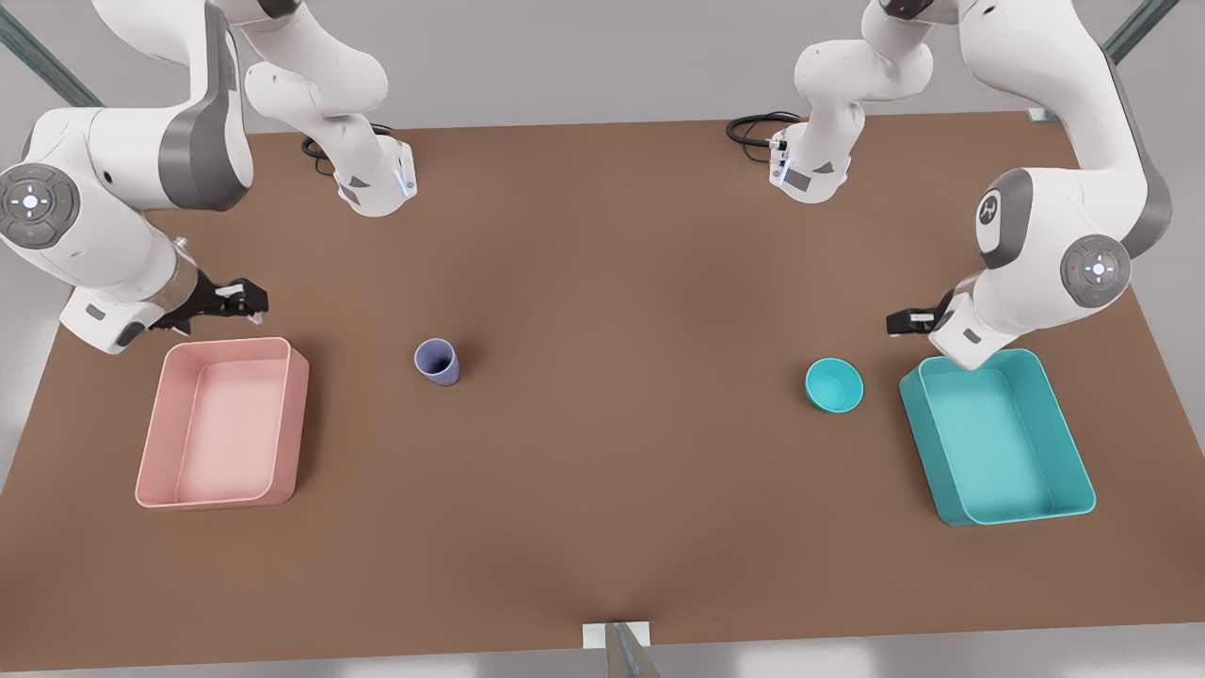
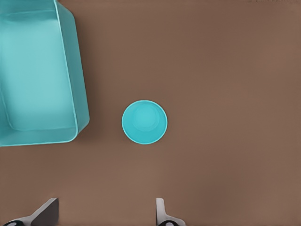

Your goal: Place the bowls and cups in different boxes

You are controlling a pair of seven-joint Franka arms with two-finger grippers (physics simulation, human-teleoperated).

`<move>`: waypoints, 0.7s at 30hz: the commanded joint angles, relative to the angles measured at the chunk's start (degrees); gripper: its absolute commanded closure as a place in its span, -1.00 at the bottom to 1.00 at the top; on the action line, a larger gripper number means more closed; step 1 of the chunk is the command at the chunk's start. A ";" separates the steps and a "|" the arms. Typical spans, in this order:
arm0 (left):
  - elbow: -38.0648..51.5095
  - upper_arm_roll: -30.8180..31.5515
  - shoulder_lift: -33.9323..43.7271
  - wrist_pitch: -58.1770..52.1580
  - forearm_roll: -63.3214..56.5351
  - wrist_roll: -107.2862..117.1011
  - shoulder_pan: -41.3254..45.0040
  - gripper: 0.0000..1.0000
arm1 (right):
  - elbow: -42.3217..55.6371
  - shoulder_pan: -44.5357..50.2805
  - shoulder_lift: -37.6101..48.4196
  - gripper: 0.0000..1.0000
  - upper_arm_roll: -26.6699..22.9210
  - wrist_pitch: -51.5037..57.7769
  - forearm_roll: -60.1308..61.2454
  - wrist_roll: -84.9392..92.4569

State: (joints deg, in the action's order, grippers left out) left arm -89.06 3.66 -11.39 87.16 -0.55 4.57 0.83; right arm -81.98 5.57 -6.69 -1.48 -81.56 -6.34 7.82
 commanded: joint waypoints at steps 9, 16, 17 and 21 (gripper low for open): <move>-4.63 1.87 -14.37 23.93 -13.68 15.64 15.43 -1.00 | -3.53 16.67 -18.98 -1.00 0.25 -13.70 13.37 -5.89; -14.56 1.52 -15.42 33.78 -14.48 15.47 13.94 -1.00 | -24.45 14.03 -13.27 -1.00 0.07 -36.82 13.37 -4.66; -15.00 1.52 -15.86 33.86 -14.48 15.47 13.67 -1.00 | -27.44 13.85 -12.13 -1.00 -0.02 -39.72 13.37 -4.22; -16.85 0.47 -17.97 36.15 -14.56 15.47 13.06 -1.00 | -33.07 13.77 -9.93 -1.00 -0.10 -41.66 13.37 -3.78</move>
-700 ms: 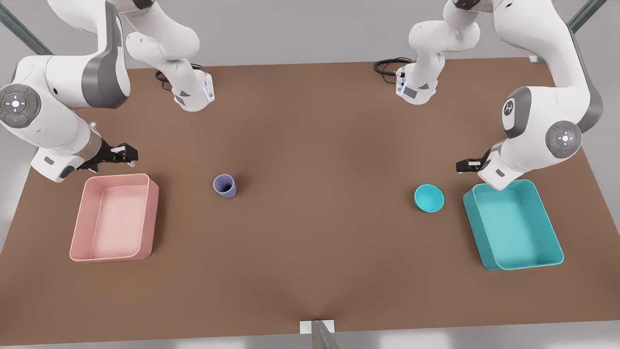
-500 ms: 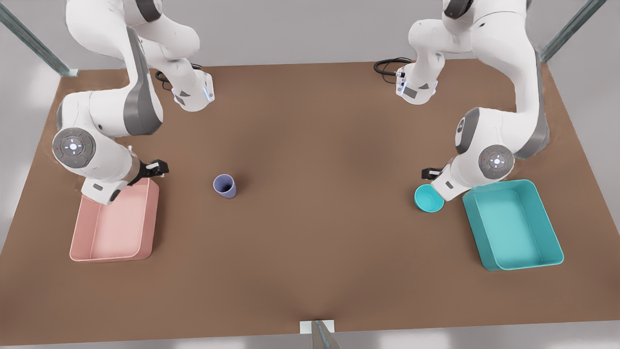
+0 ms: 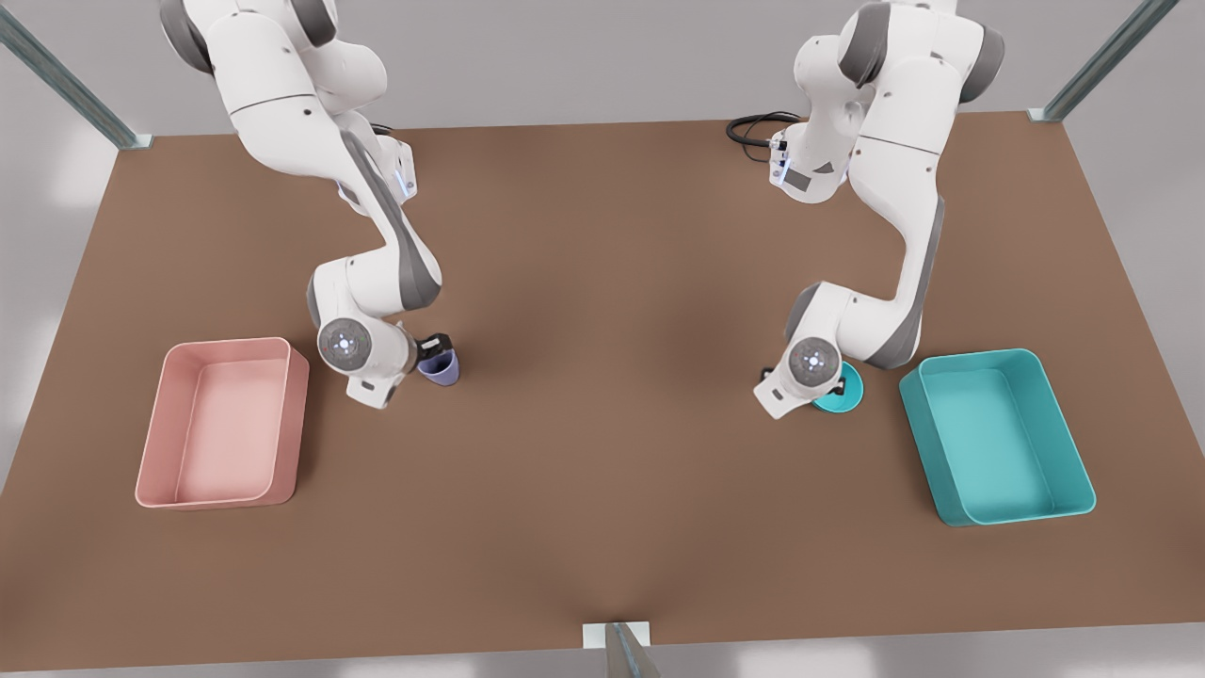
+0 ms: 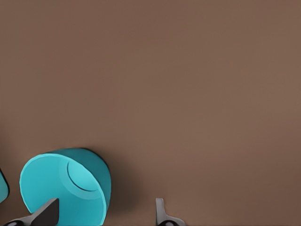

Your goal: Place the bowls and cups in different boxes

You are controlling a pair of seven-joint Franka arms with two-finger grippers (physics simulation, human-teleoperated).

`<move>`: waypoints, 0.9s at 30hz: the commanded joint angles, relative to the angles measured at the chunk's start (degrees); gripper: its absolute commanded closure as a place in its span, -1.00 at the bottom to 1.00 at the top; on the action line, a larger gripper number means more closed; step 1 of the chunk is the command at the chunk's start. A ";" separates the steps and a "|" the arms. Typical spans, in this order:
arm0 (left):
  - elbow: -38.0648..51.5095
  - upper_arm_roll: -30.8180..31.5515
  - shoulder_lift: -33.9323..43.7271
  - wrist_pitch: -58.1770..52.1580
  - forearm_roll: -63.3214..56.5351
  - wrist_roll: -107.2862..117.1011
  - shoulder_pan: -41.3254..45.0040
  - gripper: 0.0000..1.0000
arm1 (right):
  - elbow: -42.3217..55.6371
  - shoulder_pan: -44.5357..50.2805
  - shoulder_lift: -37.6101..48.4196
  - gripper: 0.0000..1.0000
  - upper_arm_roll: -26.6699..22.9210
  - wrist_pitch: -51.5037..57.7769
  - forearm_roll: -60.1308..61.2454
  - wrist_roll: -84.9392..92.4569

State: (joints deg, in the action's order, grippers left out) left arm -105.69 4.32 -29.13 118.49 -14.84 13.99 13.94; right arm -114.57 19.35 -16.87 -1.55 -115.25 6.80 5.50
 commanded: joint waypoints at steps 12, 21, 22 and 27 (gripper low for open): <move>-3.91 -1.68 -1.63 6.05 -1.33 6.14 -0.05 -0.60 | -7.51 -2.39 -0.62 -1.00 -0.03 -15.18 0.23 -0.23; -3.47 -3.17 -2.51 7.20 -1.86 5.97 -0.14 0.37 | -9.62 -1.78 -2.64 -1.00 0.15 -15.88 0.40 0.21; -3.38 -3.26 -2.42 7.11 -1.86 5.97 -0.14 0.48 | -9.54 -1.78 -2.82 -1.00 0.24 -15.88 0.40 0.21; -0.58 -3.44 -1.98 3.42 -1.69 5.79 -0.05 0.57 | -9.10 -1.69 -3.88 0.35 0.32 -16.06 0.40 0.21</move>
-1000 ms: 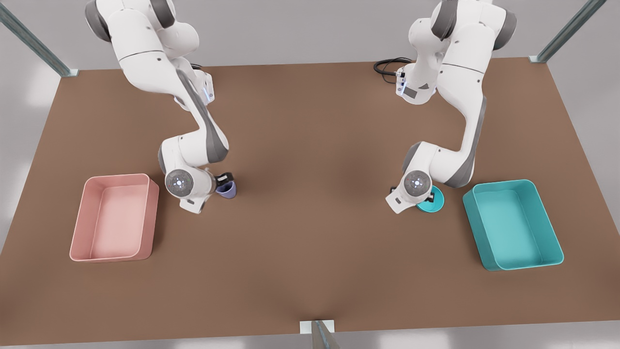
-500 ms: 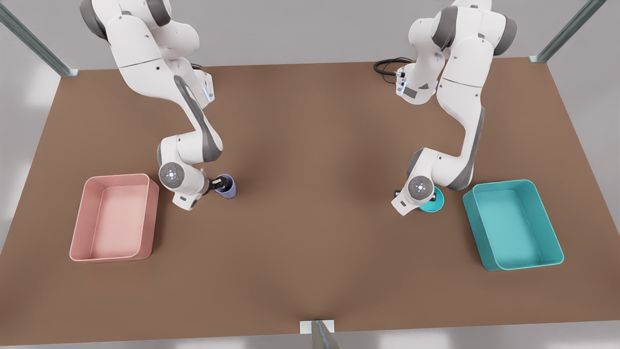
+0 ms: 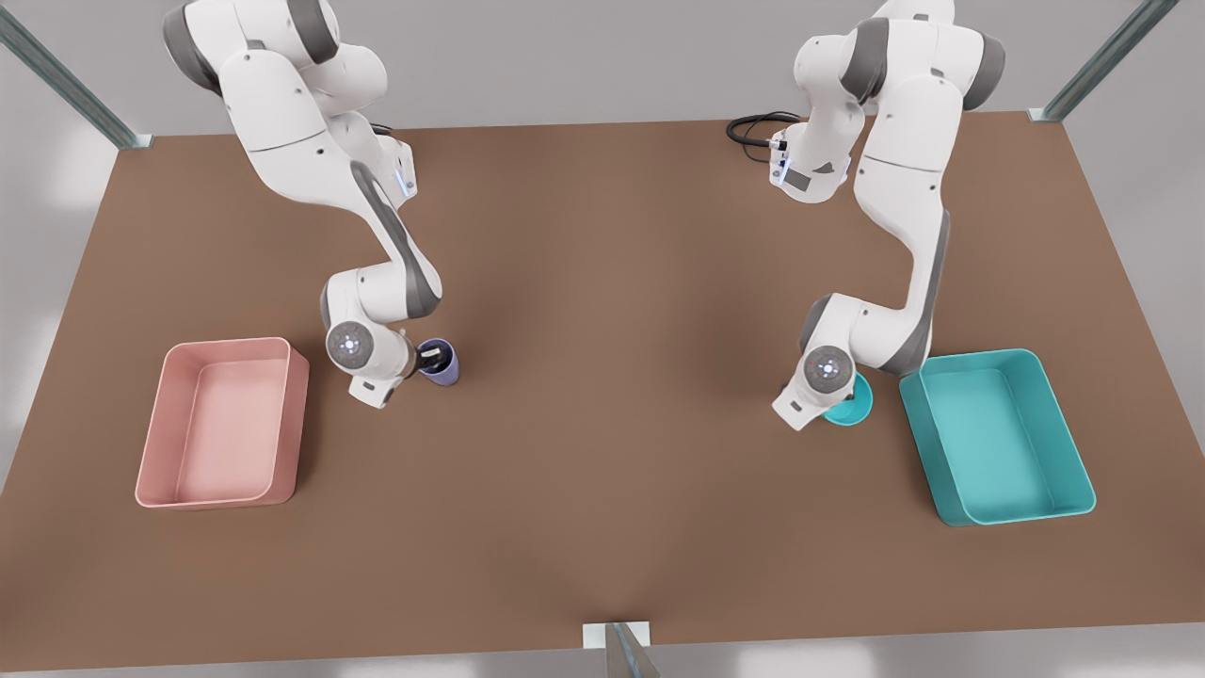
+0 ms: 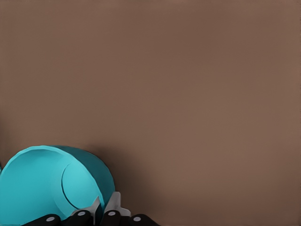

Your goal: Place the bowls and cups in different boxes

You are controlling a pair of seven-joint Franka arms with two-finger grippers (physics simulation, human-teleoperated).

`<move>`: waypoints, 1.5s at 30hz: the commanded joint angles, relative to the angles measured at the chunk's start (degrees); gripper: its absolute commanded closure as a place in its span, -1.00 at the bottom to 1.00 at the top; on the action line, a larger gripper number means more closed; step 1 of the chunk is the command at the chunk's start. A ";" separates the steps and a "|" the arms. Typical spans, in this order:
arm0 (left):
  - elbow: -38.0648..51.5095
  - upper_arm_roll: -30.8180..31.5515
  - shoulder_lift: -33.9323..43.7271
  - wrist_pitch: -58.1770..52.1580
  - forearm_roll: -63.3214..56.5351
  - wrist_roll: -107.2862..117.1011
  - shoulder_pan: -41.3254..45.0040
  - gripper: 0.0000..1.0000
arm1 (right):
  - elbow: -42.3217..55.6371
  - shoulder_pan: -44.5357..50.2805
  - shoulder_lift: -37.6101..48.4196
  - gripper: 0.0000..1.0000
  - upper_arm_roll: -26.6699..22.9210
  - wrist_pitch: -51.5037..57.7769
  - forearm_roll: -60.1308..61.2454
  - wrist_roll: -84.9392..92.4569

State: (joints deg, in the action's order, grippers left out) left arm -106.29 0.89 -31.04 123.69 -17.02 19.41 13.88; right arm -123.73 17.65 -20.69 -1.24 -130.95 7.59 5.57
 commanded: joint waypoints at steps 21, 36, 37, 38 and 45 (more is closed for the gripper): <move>18.39 -2.30 -11.33 1.64 0.76 -15.63 -25.21 0.57 | 28.98 -24.50 -1.28 0.57 -0.07 23.38 -11.72 30.37; 29.12 4.12 14.60 -43.45 13.51 -13.96 -17.30 -1.00 | 36.28 -33.55 -18.95 0.57 0.10 10.28 -10.75 43.12; 29.12 5.86 14.95 -43.80 13.51 -13.87 -17.21 -1.00 | 36.28 -33.55 -19.48 0.57 0.10 10.19 -10.75 43.12; 29.21 6.75 15.04 -45.64 13.51 -13.87 -17.39 -1.00 | 36.28 -33.55 -19.57 0.57 0.10 10.19 -10.75 43.03; 29.29 7.11 14.95 -45.38 13.42 -13.87 -17.65 -1.00 | 36.19 -33.64 -19.22 -1.00 0.36 10.98 -10.84 44.44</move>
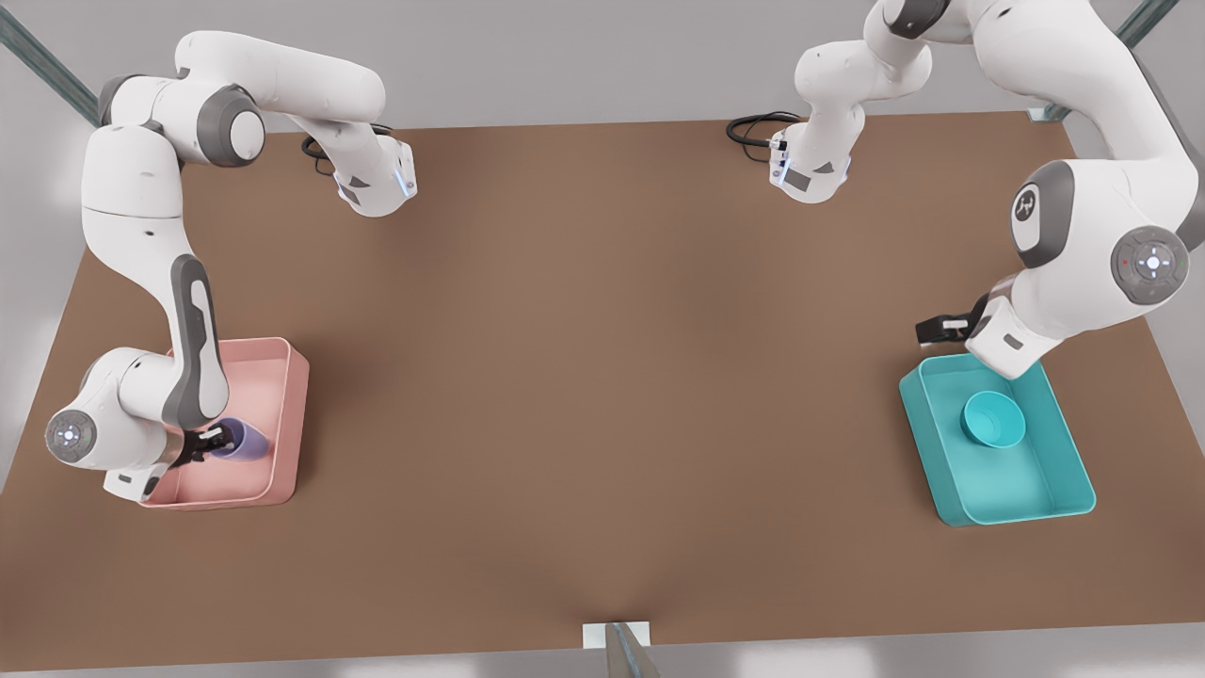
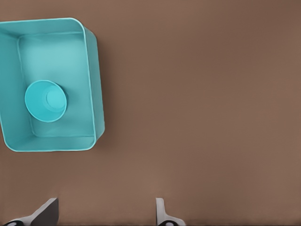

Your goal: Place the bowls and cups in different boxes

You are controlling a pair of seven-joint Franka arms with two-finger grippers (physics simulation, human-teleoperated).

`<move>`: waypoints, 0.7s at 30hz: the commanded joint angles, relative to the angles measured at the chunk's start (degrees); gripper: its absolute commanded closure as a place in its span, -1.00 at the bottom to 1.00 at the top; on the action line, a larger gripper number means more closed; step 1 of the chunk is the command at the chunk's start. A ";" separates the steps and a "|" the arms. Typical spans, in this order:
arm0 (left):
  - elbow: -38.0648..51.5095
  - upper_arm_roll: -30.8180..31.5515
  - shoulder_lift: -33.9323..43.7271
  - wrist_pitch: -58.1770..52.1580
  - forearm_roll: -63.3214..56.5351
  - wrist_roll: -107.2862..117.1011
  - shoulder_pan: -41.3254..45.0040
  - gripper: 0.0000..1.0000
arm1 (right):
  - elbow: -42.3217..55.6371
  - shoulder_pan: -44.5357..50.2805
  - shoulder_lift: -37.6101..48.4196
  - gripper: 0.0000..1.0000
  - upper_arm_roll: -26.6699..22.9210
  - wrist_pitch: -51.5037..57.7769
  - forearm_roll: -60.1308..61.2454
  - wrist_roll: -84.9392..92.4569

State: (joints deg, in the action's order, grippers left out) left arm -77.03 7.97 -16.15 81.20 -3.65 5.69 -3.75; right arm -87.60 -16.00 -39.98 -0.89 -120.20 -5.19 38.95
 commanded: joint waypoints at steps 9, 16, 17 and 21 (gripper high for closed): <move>0.04 0.03 0.15 -2.89 -0.13 -0.24 -0.03 -1.00 | 0.67 0.09 7.64 -1.00 0.36 14.72 6.41 13.35; -0.05 0.12 0.15 -3.06 0.04 -0.15 0.06 -1.00 | 16.49 13.89 6.67 -1.00 5.20 41.37 5.11 -40.27; 0.04 0.12 0.24 -3.15 -0.05 -0.15 -0.03 -1.00 | 18.69 16.79 6.67 -1.00 5.20 41.19 0.71 -38.07; -0.05 0.12 0.50 -3.24 0.04 -0.15 0.06 -1.00 | 15.80 17.41 15.09 -1.00 4.76 43.47 -0.26 -37.45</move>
State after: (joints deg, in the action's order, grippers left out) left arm -77.09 8.07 -15.78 78.19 -3.61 5.57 -3.70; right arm -71.55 1.42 -26.43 3.93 -83.91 -3.59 27.21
